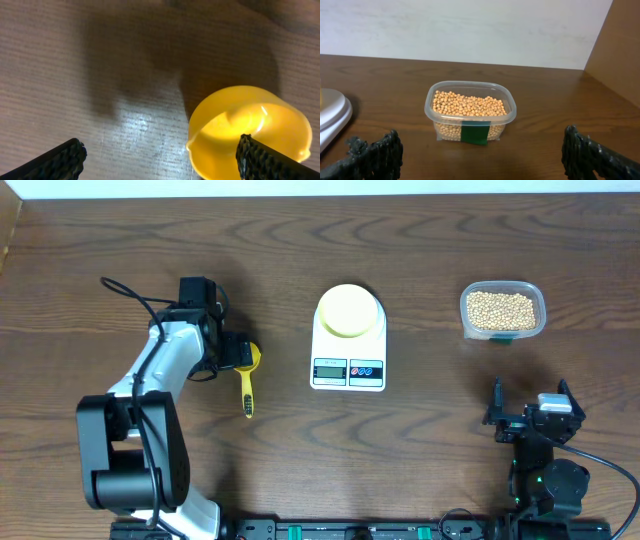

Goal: Scoop item into bowl and weigh 50g on scale
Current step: 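Lower the left gripper onto the yellow scoop's cup rim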

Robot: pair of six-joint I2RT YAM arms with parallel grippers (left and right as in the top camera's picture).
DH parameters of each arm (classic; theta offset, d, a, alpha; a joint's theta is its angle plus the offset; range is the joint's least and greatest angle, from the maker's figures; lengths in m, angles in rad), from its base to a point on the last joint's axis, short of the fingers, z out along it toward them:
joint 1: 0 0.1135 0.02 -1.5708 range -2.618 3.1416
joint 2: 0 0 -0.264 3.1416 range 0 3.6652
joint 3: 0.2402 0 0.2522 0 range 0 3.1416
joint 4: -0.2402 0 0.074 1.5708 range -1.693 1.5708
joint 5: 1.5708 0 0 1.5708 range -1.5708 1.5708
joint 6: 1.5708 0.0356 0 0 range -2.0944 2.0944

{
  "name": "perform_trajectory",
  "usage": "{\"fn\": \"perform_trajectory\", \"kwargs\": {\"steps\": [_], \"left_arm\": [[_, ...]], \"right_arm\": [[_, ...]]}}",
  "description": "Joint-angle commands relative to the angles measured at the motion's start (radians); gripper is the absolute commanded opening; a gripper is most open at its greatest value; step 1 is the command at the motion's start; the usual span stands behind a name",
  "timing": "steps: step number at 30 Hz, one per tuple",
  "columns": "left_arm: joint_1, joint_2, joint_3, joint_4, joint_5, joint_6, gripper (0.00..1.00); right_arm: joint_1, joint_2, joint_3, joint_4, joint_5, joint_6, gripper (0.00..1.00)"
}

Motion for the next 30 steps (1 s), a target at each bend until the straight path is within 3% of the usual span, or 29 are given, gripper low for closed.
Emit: {"fn": "perform_trajectory", "kwargs": {"steps": [1, 14, 30], "left_arm": [[0.006, 0.034, 0.021, -0.003, -0.013, 0.023, 0.98], [0.006, 0.040, 0.018, 0.008, -0.013, 0.035, 0.98], [0.006, 0.040, 0.015, 0.027, -0.012, 0.269, 0.98]], "right_arm": [[-0.006, -0.005, -0.002, -0.003, 0.005, 0.008, 0.99], [-0.006, -0.005, -0.002, -0.003, 0.005, 0.008, 0.99], [-0.006, -0.005, -0.002, -0.003, 0.005, 0.008, 0.99]]}}
